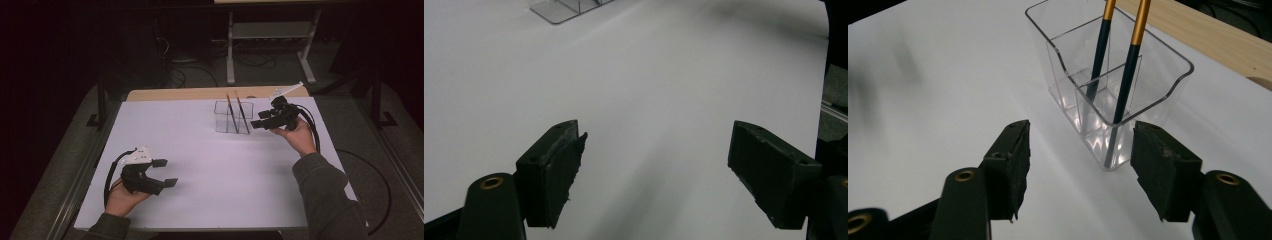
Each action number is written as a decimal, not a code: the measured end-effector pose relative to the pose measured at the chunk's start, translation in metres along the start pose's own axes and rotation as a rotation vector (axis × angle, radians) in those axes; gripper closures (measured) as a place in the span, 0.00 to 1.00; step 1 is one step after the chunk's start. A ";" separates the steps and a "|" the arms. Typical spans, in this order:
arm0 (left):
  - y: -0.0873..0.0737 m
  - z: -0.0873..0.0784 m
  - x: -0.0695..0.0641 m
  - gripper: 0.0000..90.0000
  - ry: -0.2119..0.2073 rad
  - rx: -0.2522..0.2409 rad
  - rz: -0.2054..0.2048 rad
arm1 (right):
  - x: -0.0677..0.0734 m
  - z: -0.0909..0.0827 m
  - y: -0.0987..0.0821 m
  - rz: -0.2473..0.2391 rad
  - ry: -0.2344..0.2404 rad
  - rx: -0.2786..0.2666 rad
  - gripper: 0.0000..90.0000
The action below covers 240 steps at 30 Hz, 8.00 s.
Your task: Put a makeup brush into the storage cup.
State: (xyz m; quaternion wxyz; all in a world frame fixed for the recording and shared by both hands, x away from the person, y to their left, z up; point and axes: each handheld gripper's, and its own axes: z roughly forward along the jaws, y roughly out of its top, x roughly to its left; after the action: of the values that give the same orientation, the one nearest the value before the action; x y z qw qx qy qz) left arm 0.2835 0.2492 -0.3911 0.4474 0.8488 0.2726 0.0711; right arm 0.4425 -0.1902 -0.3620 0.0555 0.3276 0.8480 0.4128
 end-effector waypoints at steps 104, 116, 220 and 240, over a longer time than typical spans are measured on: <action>-0.006 -0.005 0.008 0.22 0.057 -0.005 -0.048 | 0.035 -0.049 -0.086 0.044 -0.051 -0.117 0.20; -0.006 -0.005 0.008 0.21 0.060 -0.007 -0.049 | 0.036 -0.052 -0.091 0.049 -0.055 -0.118 0.20; -0.015 -0.006 -0.003 0.21 0.079 0.016 -0.031 | 0.080 -0.081 -0.161 0.078 -0.069 -0.189 0.16; -0.013 -0.006 -0.006 0.20 0.090 0.010 -0.018 | 0.081 -0.087 -0.165 0.086 -0.091 -0.207 0.15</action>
State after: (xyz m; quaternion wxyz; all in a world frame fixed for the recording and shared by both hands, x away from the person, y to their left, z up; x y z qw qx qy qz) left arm 0.2709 0.2565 -0.3973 0.4310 0.8446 0.3003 0.1039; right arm 0.2636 -0.2724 -0.4121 0.1101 0.3745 0.7826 0.4849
